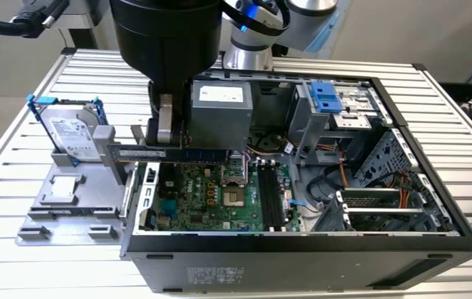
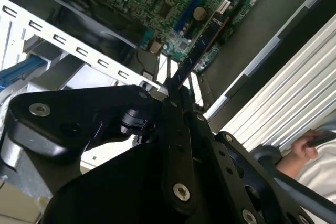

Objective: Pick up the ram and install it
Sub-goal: 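Pick up the ram and move it above insertion slot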

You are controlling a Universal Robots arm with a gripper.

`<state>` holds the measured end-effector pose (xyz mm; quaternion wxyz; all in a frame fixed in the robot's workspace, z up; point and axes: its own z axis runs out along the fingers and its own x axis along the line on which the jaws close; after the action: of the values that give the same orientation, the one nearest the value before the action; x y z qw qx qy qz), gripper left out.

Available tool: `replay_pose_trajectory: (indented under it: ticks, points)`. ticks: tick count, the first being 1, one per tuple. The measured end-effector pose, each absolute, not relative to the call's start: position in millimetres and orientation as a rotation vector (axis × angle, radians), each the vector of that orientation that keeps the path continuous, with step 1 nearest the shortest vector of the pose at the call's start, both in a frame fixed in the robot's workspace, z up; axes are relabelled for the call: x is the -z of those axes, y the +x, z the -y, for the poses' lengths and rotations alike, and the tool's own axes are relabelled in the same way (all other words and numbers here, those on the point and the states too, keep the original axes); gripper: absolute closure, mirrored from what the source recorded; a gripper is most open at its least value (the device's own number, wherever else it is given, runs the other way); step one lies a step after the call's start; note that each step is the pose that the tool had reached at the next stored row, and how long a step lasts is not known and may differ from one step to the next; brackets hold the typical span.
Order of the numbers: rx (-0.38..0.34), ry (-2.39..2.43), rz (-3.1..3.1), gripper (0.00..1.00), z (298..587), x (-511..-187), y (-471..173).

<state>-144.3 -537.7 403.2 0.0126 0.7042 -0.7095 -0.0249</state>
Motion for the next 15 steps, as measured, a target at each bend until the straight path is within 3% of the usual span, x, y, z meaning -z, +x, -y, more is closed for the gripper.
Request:
replay_pose_trajectory:
  ticks: [15]
  points:
    - [0.085,2.191,2.208,1.00,537.7,-403.2,-111.3]
